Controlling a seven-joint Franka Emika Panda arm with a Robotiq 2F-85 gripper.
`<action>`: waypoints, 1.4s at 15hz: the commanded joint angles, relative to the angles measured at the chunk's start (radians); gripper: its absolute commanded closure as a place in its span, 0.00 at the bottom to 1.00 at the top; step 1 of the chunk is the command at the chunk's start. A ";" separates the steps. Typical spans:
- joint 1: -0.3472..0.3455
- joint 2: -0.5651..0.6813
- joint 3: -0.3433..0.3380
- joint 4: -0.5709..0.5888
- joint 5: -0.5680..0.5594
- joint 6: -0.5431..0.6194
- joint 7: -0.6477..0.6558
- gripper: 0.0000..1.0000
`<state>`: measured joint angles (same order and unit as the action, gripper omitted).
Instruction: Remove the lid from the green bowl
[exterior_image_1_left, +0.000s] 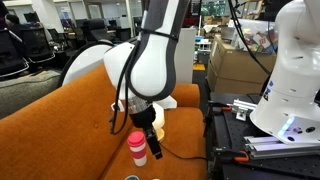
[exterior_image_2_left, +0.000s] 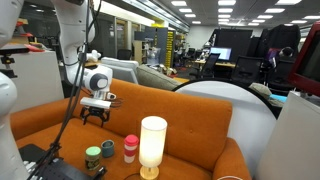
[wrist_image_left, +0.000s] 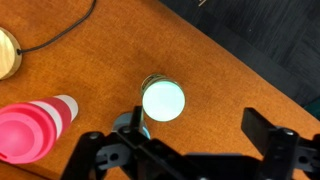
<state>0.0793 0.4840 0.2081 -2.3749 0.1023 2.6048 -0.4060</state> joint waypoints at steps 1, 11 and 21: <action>-0.062 0.101 0.052 0.049 -0.006 0.040 -0.069 0.00; -0.056 0.138 0.047 0.068 -0.044 0.061 -0.031 0.00; -0.069 0.416 0.038 0.233 -0.077 0.103 -0.023 0.00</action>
<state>0.0307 0.8305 0.2358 -2.1967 0.0633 2.6971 -0.4511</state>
